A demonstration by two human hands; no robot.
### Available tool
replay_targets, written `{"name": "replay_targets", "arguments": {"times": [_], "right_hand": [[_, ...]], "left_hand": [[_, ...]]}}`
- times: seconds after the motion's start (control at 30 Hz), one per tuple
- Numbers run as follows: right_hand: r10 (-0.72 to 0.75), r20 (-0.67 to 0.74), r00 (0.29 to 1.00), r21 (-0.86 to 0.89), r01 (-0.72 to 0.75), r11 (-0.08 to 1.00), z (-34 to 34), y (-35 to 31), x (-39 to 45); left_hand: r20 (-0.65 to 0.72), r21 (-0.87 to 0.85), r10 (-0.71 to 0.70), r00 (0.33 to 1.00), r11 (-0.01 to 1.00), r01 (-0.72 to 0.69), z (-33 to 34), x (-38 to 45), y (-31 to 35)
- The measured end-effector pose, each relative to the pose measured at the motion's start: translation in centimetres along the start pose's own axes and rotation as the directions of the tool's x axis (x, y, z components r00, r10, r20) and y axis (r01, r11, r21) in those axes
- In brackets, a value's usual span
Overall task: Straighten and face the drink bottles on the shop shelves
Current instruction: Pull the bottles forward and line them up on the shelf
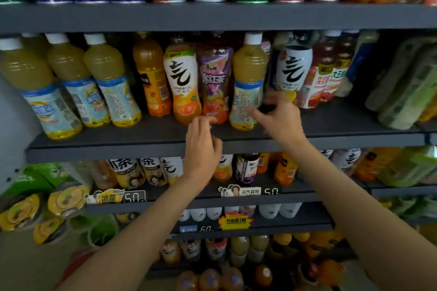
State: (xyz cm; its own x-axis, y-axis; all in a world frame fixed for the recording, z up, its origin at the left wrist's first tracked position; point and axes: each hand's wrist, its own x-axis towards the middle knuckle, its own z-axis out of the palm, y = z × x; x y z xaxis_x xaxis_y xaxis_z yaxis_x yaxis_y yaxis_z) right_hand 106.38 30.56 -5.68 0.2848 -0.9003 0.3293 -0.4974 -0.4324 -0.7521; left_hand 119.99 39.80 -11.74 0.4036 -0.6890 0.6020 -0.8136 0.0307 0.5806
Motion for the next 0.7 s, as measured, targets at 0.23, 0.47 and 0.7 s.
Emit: {"name": "replay_targets", "arguments": {"times": [0.23, 0.47, 0.7], "right_hand": [[-0.003, 0.22, 0.976, -0.022, 0.008, 1.0, 1.5, 0.3, 4.2], [-0.228, 0.203, 0.952, 0.039, 0.225, 0.974, -0.1, 0.7, 0.5], [-0.464, 0.345, 0.816, 0.04, 0.481, 0.876, 2.3, -5.9, -2.2]], "left_hand": [[0.024, 0.178, 0.078, 0.997, 0.981, -0.081, 0.5, -0.7, 1.7], [0.236, 0.061, -0.051, 0.97, 0.997, 0.037, 0.5, -1.0, 2.4], [-0.123, -0.121, -0.072, 0.99, 0.991, 0.057, -3.6, -2.1, -0.6]]}}
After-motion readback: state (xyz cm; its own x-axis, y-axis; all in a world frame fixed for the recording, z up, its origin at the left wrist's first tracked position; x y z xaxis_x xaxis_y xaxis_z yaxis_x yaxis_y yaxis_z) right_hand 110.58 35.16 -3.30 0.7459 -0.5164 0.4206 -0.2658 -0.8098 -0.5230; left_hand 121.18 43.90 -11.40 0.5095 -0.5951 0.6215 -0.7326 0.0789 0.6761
